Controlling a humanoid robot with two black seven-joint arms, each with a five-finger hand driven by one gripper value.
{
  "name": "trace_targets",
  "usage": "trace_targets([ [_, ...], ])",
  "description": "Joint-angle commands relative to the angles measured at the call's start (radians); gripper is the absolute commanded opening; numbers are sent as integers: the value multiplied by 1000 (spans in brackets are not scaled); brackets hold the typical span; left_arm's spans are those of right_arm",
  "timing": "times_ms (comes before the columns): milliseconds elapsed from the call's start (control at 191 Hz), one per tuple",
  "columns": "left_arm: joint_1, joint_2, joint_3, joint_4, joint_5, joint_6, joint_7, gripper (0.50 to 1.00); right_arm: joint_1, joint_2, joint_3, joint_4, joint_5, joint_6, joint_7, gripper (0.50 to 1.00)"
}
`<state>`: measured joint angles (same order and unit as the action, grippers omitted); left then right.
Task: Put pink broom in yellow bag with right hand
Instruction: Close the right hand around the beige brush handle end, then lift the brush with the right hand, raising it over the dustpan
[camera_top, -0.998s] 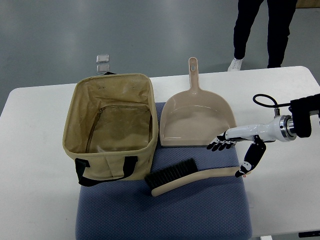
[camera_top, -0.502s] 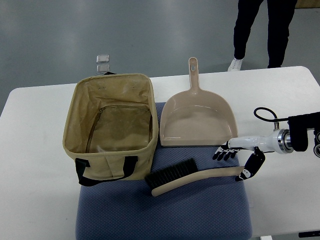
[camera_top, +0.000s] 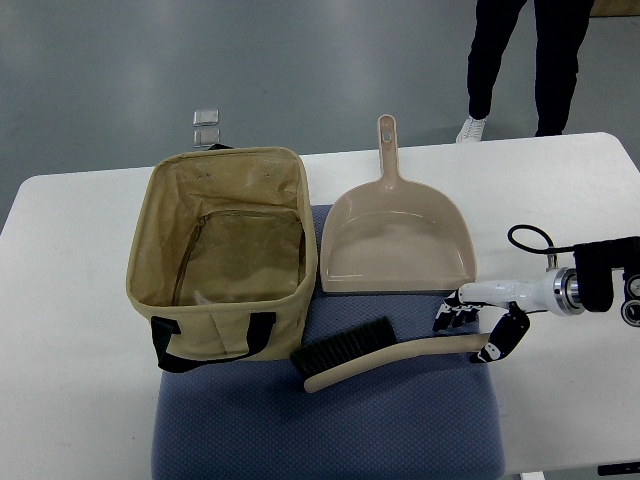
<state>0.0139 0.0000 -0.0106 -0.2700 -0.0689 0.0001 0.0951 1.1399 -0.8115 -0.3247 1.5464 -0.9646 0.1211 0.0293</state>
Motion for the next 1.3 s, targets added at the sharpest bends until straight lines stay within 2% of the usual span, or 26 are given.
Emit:
trace_targets([
  [0, 0, 0, 0, 0, 0, 0, 0, 1000, -5, 2, 0, 0, -10, 0, 0, 699],
  [115, 0, 0, 0, 0, 0, 0, 0, 1000, -11, 2, 0, -2, -17, 0, 1, 656],
  [230, 0, 0, 0, 0, 0, 0, 0, 1000, -15, 5, 0, -12, -19, 0, 1, 646],
  [449, 0, 0, 0, 0, 0, 0, 0, 1000, -19, 17, 1, -23, -39, 0, 9, 537],
  [496, 0, 0, 0, 0, 0, 0, 0, 1000, -17, 15, 1, -23, -40, 0, 14, 500],
  [951, 0, 0, 0, 0, 0, 0, 0, 1000, 0, 0, 76, -22, -34, 15, 14, 500],
  [1123, 0, 0, 0, 0, 0, 0, 0, 1000, 18, -37, 105, -20, -26, 51, 14, 500],
  [1296, 0, 0, 1, 0, 0, 0, 0, 1000, 55, -83, 151, -12, -23, 117, 17, 500],
])
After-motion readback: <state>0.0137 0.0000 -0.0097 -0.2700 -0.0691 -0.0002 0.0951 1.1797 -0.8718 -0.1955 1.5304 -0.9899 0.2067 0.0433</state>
